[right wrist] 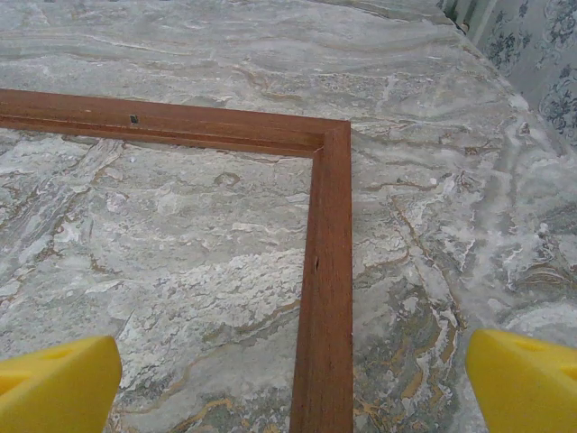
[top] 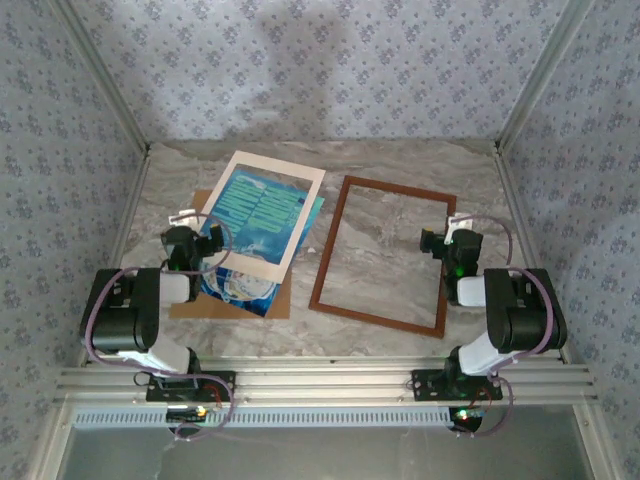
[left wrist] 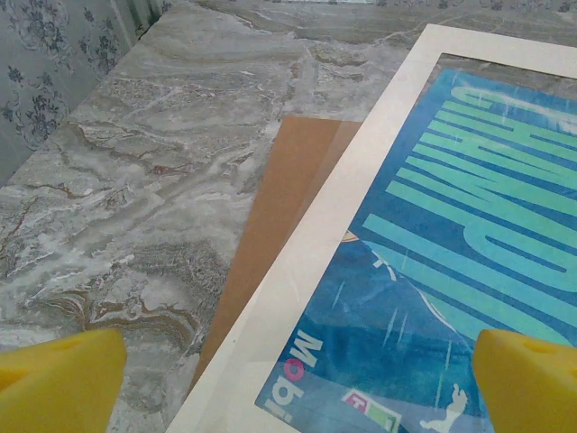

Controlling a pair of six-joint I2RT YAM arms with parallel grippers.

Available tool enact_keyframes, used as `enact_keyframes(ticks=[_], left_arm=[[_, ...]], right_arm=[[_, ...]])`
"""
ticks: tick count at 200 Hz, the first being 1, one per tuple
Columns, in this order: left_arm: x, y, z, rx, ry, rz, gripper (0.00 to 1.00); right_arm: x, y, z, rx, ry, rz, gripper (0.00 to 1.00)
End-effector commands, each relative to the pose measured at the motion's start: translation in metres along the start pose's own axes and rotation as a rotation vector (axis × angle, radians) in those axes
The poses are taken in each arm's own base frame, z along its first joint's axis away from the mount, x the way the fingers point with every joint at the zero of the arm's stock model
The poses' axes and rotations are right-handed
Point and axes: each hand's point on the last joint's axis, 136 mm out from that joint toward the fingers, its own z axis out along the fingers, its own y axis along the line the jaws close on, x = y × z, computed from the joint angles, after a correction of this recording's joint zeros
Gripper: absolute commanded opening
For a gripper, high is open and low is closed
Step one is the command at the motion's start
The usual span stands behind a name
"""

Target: Put the photo into the frame

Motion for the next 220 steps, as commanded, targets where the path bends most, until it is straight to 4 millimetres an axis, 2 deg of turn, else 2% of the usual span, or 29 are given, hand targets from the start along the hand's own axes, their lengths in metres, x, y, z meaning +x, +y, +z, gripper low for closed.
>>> enact_keyframes(ticks=[1,220], left_arm=[[-0.0091,-0.0006,0.0001,0.011,-0.031,0.004,0.99],[-0.0095,0.0001,0.0002,0.01,-0.032,0.002,0.99]], right_arm=[[-0.0133,0.0007,0.0015,0.004,-0.04,-0.004,1.0],[-0.0138,0.0008,0.002,-0.004,-0.04,0.002,1.0]])
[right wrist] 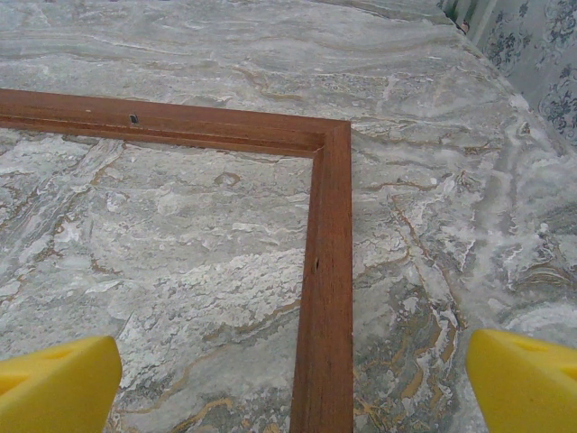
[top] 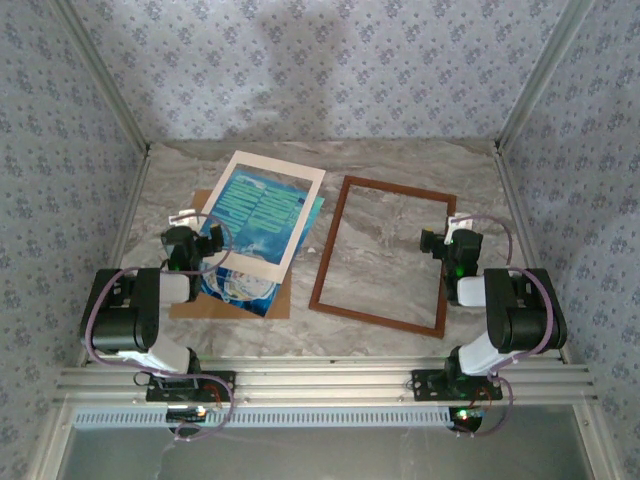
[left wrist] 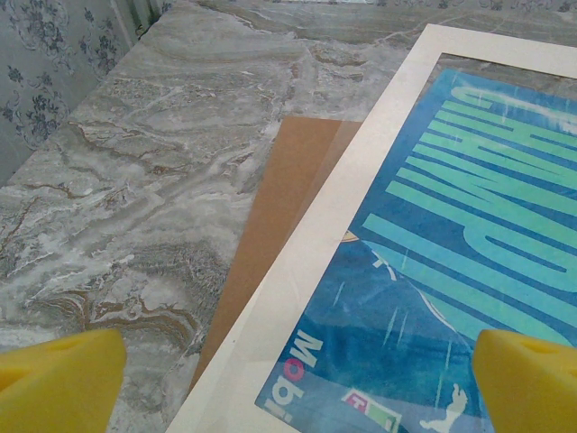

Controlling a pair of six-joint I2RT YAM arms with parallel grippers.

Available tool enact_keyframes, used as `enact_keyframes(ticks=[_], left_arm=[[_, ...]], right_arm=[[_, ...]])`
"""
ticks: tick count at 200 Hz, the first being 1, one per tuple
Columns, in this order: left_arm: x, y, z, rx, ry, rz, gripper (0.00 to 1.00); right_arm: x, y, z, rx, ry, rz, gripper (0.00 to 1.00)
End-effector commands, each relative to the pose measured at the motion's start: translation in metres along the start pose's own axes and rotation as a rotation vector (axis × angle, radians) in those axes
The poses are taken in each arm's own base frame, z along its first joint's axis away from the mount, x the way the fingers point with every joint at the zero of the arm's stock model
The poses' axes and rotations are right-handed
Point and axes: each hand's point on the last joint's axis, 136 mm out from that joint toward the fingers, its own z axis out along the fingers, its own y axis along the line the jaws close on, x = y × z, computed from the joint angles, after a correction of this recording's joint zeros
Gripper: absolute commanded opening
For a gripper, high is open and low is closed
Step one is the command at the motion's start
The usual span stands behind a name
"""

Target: Put the photo into the frame

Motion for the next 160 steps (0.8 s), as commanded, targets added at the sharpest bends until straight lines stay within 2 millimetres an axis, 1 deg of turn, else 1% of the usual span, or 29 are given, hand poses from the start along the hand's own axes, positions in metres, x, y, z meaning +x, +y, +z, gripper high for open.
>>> enact_keyframes(ticks=[1,35,51,63,87,90,92,93,101,108,115,122,136,142,149,154,160], left_arm=[[-0.01,0.0,0.0,0.011,-0.032,0.002,0.98],[-0.009,0.0,0.0,0.011,-0.031,0.003,0.99],[-0.011,0.003,-0.002,-0.009,-0.04,-0.002,0.98],[-0.021,0.006,-0.008,-0.028,-0.048,-0.008,0.98],[-0.047,0.012,-0.025,-0.085,-0.05,-0.005,0.99],[-0.051,0.013,-0.027,-0.096,-0.053,-0.011,0.99],[-0.054,0.014,-0.028,-0.101,-0.054,-0.016,0.99],[-0.055,0.014,-0.029,-0.103,-0.054,-0.02,0.99],[-0.065,0.014,-0.034,-0.105,-0.056,-0.052,0.99],[-0.072,0.012,-0.037,-0.099,-0.054,-0.086,0.99],[-0.076,0.011,-0.039,-0.09,-0.044,-0.115,0.99],[-0.079,0.006,-0.04,-0.07,-0.031,-0.142,0.99],[-0.082,-0.007,-0.042,-0.022,-0.001,-0.173,0.99],[-0.081,-0.013,-0.043,-0.003,0.012,-0.182,0.98],[-0.081,-0.022,-0.045,0.024,0.022,-0.185,0.99],[-0.08,-0.029,-0.046,0.039,0.032,-0.185,0.99],[-0.078,-0.036,-0.048,0.055,0.043,-0.191,0.98]], right_arm=[[-0.013,0.001,0.002,-0.004,-0.039,0.001,1.0],[-0.014,0.001,0.002,-0.002,-0.043,0.001,1.0],[-0.017,-0.001,-0.001,0.033,-0.055,-0.012,1.0],[-0.024,0.001,-0.007,0.051,-0.063,-0.037,1.0],[-0.043,0.0,-0.02,0.124,-0.033,-0.072,1.0],[-0.049,-0.001,-0.022,0.134,-0.036,-0.055,1.0],[-0.048,-0.002,-0.023,0.143,-0.018,-0.05,1.0],[-0.05,-0.002,-0.023,0.147,-0.02,-0.039,1.0],[-0.051,-0.006,-0.028,0.176,0.033,0.014,1.0],[-0.051,-0.006,-0.031,0.178,0.081,0.071,1.0],[-0.056,0.0,-0.032,0.156,0.105,0.102,1.0],[-0.053,0.004,-0.036,0.16,0.153,0.121,1.0],[-0.055,0.019,-0.042,0.159,0.206,0.132,0.98],[-0.058,0.028,-0.046,0.156,0.216,0.144,0.98],[-0.054,0.037,-0.05,0.152,0.247,0.157,0.95],[-0.056,0.046,-0.052,0.141,0.255,0.176,0.94],[-0.053,0.057,-0.054,0.123,0.282,0.188,0.91]])
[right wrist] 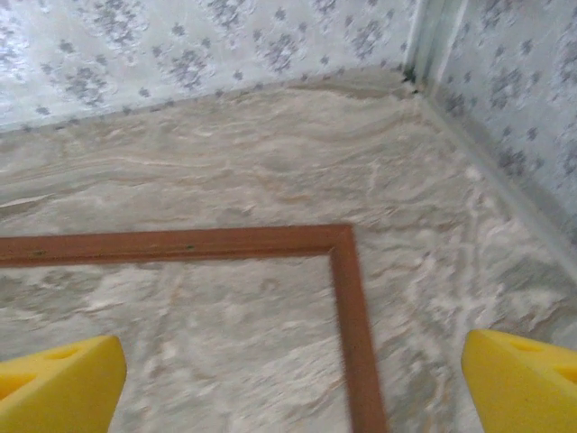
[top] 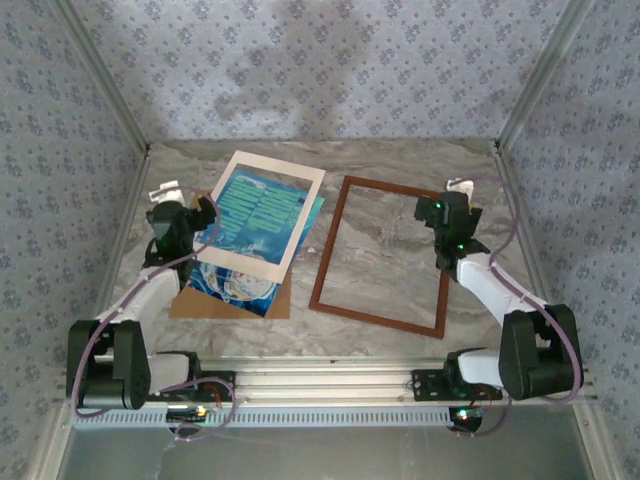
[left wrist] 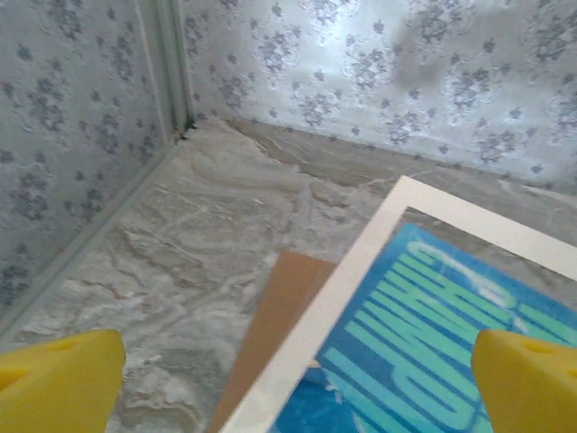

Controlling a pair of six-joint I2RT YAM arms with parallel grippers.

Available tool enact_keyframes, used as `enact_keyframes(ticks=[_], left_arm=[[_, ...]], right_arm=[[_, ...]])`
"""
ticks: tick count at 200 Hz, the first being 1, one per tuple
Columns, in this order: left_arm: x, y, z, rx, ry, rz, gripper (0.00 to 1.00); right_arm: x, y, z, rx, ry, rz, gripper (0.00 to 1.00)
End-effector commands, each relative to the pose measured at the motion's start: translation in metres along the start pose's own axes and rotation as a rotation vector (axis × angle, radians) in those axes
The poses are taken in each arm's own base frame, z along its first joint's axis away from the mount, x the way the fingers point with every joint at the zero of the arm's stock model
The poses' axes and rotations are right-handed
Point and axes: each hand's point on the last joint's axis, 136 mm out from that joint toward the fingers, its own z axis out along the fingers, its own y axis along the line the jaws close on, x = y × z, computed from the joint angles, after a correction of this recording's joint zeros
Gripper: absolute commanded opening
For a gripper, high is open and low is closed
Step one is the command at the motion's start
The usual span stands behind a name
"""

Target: Put the photo into the frame

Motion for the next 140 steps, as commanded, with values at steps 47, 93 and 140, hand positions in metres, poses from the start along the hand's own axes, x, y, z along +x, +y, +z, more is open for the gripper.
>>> enact_keyframes(ticks=[47,93,140], left_arm=[[0.071,-0.068,-0.02,0.196,0.292,-0.172,0.98],[0.104,-0.08,-0.035,0.233,0.399,-0.175,0.99],[0.121,-0.077,-0.05,0.255,0.441,-0.173,0.99]], right_arm=[[0.078,0.127,-0.038,-0.077,0.362,0.032,0.79],[0.102,0.221,-0.036,-0.128,0.423,-0.022,0.78],[0.119,0.243,-0.019,-0.071,0.425,0.026,0.78]])
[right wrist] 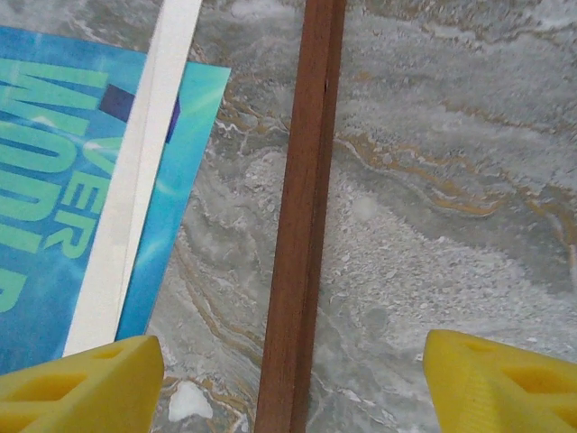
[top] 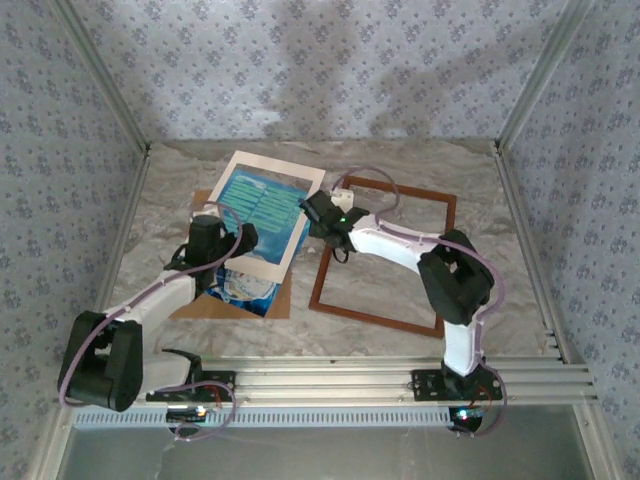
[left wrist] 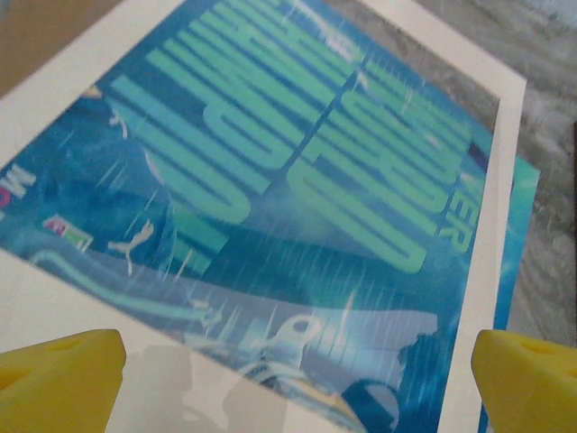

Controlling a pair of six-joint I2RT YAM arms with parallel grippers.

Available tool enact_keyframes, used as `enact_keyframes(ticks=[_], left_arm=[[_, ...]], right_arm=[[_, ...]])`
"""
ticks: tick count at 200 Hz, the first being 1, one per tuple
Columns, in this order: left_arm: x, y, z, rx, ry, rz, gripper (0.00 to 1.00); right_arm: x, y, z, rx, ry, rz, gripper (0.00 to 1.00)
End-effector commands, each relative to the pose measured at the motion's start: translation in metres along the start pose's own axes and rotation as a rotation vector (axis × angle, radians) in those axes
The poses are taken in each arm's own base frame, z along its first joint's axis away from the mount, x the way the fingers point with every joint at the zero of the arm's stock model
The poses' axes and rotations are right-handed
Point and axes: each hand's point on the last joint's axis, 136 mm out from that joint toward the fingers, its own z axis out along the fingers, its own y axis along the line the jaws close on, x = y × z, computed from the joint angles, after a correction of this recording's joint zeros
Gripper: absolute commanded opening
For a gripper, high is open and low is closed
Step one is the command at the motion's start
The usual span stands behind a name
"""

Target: Put the photo into the frame

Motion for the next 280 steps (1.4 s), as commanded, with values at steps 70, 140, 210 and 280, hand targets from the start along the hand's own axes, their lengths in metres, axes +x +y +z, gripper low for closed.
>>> enact_keyframes(ticks=[70,140,210,280], left_arm=[[0.015,0.008,-0.009,-0.012,0.021,0.019,0.99],[0.017,0.012,-0.01,-0.033,0.029,-0.003,0.99],[0.013,0.014,-0.011,-0.054,0.02,-0.007,0.98],[0.012,0.018,-0.012,-0.08,0.028,-0.001,0.99]], right_arm=[[0.017,-0.009,0.036,0.136,0.009,0.078,0.67],[0.027,-0.006,0.059,0.127,0.051,0.036,0.47],[0.031,-0.001,0.083,0.061,0.135,-0.036,0.37],[0.008,-0.003,0.084,0.075,0.12,-0.209,0.2]])
